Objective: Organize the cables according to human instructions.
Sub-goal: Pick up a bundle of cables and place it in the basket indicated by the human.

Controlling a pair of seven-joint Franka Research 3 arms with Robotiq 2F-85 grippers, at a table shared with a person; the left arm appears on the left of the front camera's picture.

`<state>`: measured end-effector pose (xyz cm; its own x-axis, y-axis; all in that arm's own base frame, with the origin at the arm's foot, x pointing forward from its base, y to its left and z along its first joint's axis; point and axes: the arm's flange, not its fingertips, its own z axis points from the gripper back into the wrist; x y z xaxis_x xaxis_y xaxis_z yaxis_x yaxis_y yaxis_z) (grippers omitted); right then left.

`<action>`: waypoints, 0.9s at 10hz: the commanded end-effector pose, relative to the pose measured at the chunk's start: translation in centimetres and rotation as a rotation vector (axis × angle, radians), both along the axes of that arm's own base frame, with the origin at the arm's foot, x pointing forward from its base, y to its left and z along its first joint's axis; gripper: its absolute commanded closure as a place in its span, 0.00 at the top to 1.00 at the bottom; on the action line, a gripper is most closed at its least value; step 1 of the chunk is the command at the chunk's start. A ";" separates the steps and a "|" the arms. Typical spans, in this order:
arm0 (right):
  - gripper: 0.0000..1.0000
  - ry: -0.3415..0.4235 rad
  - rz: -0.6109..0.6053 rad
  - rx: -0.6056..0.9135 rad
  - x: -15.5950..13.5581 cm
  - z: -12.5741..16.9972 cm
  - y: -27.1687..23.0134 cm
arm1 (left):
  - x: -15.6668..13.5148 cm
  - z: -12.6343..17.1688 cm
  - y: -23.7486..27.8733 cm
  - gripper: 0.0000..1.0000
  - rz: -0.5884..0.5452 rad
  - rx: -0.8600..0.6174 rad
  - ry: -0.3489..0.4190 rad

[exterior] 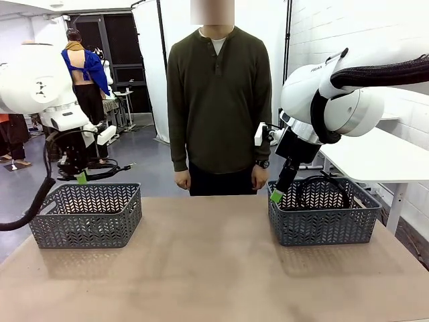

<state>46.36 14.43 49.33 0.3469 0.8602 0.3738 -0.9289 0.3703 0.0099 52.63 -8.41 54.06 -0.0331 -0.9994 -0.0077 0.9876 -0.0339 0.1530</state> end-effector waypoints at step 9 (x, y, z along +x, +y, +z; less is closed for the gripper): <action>1.00 0.001 -0.005 -0.001 -0.1 -0.1 0.0 | -0.2 -6.6 3.4 0.00 0.016 0.004 0.005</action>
